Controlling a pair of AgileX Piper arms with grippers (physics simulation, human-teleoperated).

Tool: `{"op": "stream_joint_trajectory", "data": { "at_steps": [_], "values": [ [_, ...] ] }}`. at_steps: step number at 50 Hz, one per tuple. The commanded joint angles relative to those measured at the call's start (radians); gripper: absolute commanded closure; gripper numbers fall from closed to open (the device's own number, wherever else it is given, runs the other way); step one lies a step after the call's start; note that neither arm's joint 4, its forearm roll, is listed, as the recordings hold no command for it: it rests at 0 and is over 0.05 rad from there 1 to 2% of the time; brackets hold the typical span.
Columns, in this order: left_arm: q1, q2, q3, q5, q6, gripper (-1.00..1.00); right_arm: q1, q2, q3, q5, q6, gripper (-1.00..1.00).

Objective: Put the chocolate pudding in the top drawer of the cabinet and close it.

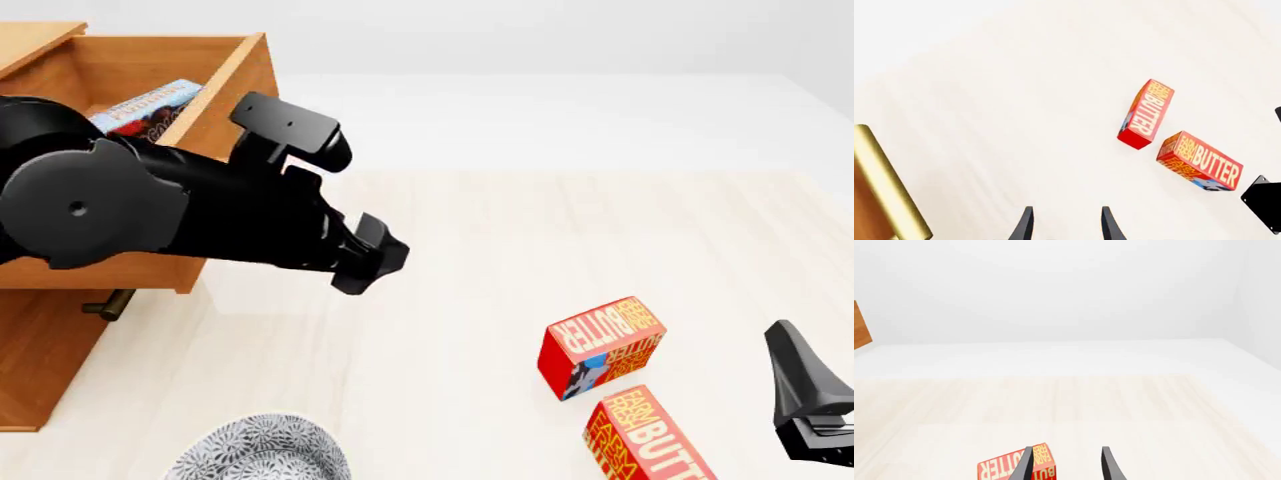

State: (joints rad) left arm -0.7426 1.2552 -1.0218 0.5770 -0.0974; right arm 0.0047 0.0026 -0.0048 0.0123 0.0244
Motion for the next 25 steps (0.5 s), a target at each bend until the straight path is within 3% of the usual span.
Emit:
{"op": "stream_joint_trajectory", "data": {
  "at_steps": [1, 14, 25],
  "values": [
    [0.026, 0.013, 0.111, -0.077, -0.034, -1.0, -0.001, 0.002, 0.001, -0.004, -0.003, -1.0],
    [0.061, -0.01, 0.17, -0.109, -0.077, -1.0, -0.001, 0.002, 0.001, -0.004, -0.003, -1.0],
    [0.138, -0.021, 0.21, -0.135, -0.071, -1.0, -0.001, 0.002, 0.001, -0.004, -0.003, -1.0]
  ]
}}
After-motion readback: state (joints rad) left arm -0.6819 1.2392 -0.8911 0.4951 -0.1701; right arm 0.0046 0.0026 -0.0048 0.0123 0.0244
